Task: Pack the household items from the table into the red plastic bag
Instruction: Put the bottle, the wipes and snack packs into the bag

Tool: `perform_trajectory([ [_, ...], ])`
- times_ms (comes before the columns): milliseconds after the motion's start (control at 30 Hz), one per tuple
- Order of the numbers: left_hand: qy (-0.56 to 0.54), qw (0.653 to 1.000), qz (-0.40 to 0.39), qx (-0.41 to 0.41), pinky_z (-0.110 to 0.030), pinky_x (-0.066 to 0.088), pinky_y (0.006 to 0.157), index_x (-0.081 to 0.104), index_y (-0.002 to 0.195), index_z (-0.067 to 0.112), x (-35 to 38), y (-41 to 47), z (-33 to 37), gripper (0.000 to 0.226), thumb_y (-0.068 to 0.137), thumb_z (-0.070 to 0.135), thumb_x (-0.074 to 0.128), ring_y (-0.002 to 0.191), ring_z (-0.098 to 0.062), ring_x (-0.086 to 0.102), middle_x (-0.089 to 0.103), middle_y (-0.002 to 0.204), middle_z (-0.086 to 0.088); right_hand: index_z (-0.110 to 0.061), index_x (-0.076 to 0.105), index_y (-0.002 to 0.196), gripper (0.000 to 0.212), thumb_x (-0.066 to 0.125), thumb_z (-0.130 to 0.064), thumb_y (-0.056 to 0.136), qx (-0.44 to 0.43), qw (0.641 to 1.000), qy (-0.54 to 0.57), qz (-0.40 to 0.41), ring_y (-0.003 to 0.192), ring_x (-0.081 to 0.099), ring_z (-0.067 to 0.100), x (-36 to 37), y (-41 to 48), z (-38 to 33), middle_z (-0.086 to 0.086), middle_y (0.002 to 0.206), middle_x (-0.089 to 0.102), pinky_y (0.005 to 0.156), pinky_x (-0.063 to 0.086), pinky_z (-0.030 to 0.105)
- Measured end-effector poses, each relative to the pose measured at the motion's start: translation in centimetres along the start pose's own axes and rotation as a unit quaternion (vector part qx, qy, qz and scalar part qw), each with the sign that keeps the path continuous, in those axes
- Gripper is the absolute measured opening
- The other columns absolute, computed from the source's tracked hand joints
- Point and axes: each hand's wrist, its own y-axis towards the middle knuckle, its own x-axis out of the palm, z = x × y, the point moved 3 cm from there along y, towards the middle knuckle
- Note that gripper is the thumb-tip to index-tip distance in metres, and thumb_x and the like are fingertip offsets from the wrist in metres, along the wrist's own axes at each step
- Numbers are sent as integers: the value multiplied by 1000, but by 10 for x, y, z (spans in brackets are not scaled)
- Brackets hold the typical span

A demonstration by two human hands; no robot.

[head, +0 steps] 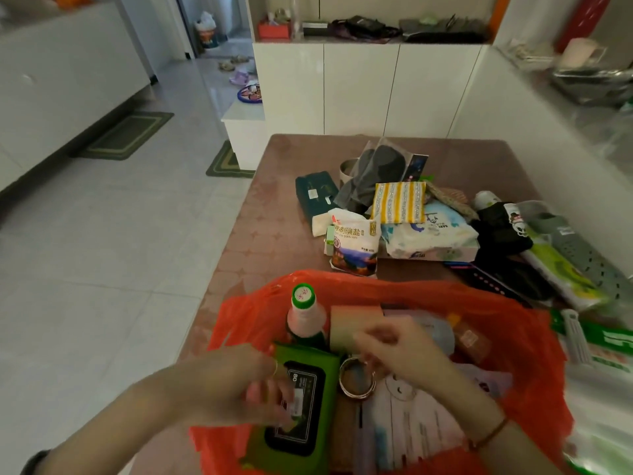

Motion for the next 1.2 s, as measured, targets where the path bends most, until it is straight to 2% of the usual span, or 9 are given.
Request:
perform_trajectory([
  [133, -119, 981, 147, 33, -12, 51, 73, 66, 90, 34, -54, 66, 15, 14, 83, 44, 59, 81, 2, 66, 70, 85, 18, -14, 60, 108, 25, 64, -13, 84, -73, 973, 19, 216, 82, 66, 13, -69, 61, -32, 6, 99, 68, 65, 55, 22],
  [267, -194, 947, 249, -56, -6, 46, 75, 51, 122, 22, -80, 155, 8, 32, 90, 23, 55, 92, 1, 57, 59, 110, 5, -8, 45, 129, 52, 67, -16, 83, -27, 968, -98, 229, 114, 54, 24, -76, 141, -29, 12, 129, 54, 88, 47, 30],
  [367, -230, 935, 211, -167, -26, 42, 94, 24, 143, 14, -72, 205, -17, 62, 90, 24, 55, 119, -19, 50, 44, 138, -7, -11, 55, 95, 15, 63, -18, 85, -17, 957, -160, 242, 92, 53, 19, -69, 172, -18, 5, 97, 58, 75, 43, 27],
  [467, -220, 935, 179, -215, -26, 37, 96, 13, 147, 11, -61, 220, -24, 73, 89, 23, 57, 130, -26, 42, 36, 147, -13, -22, 33, 57, 42, 62, -13, 85, -72, 947, -193, 245, 56, 36, 5, -66, 176, -14, -7, 60, 36, 55, 30, 22],
  [667, -310, 910, 233, -145, -27, 38, 102, 6, 147, 13, -60, 195, -6, 89, 83, 21, 66, 129, -19, 42, 42, 140, -7, -15, 41, 63, 30, 63, -13, 83, -240, 910, -141, 308, 52, 39, 10, -75, 112, -50, -7, 55, 38, 51, 33, 34],
  [833, -375, 898, 231, 3, -16, 55, 78, 49, 113, 27, -49, 143, 61, 36, 80, 22, 65, 92, -2, 67, 66, 103, 12, -19, 52, 68, 23, 64, -9, 84, -320, 882, 105, 330, 68, 66, -6, -98, 11, -99, -12, 64, 67, 48, 49, 13],
  [967, -444, 872, 204, -20, -14, 55, 65, 56, 96, 27, 6, 113, 86, 27, 72, 33, 66, 76, -1, 70, 71, 86, 8, -26, 60, 88, 8, 60, -19, 85, -221, 906, 225, 281, 84, 71, 9, -81, -21, -70, -7, 89, 71, 68, 60, 30],
  [1067, -468, 867, 134, -102, -13, 54, 65, 57, 97, 23, 66, 97, 78, 17, 83, 31, 61, 77, -2, 70, 72, 88, 5, -32, 53, 106, 36, 67, -18, 76, -33, 945, 265, 187, 96, 67, 17, -48, -32, -6, -4, 108, 67, 79, 57, 40],
  [1200, -434, 878, 39, -199, -22, 51, 91, 50, 114, 25, 123, 79, 55, 32, 86, 39, 57, 105, -10, 62, 62, 121, 2, -20, 49, 125, 66, 77, -15, 66, 126, 937, 311, 93, 102, 65, 23, 1, -50, 74, 4, 115, 66, 87, 55, 43],
])
